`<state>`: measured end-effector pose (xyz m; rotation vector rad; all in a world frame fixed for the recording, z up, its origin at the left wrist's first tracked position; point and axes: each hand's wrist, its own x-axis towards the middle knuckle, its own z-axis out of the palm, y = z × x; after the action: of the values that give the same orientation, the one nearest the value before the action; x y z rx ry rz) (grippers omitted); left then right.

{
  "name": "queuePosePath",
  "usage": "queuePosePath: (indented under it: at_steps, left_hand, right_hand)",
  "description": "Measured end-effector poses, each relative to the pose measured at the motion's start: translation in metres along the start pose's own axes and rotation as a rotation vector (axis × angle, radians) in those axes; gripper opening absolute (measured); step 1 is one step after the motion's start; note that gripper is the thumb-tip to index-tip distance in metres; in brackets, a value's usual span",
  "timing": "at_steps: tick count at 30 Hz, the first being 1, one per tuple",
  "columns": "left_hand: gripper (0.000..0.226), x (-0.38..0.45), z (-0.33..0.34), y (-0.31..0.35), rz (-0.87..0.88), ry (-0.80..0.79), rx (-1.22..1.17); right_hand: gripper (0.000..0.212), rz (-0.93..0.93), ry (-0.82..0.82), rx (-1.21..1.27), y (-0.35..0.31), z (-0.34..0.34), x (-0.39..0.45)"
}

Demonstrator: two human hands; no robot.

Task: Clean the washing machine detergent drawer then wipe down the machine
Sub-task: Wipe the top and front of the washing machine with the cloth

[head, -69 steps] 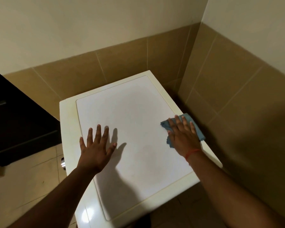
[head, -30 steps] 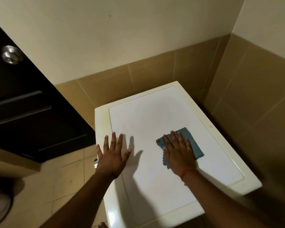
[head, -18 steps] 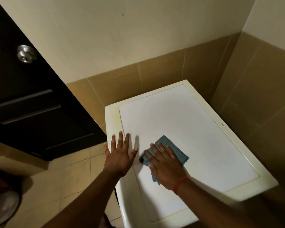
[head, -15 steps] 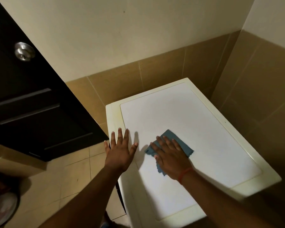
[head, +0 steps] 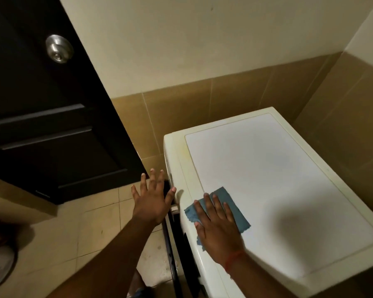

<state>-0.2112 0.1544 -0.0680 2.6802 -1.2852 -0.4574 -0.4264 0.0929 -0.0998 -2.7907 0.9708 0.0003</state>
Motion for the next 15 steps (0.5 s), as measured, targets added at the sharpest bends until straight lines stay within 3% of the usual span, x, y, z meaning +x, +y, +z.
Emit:
queuePosePath:
  at_steps: [5,11,15]
  left_hand:
    - [0.072,0.012,-0.003,-0.015,0.009,-0.005,-0.014]
    - [0.075,0.026,-0.004,-0.033,0.036,-0.017,-0.024]
    - [0.074,0.046,-0.002,-0.047,0.040,-0.023,-0.006]
  right_hand:
    - [0.057,0.045,0.012,-0.077,-0.016,-0.001,0.077]
    - [0.056,-0.008,-0.050,-0.069,-0.034,0.000,0.026]
    - [0.055,-0.003,-0.010,-0.084,-0.034,0.003,0.067]
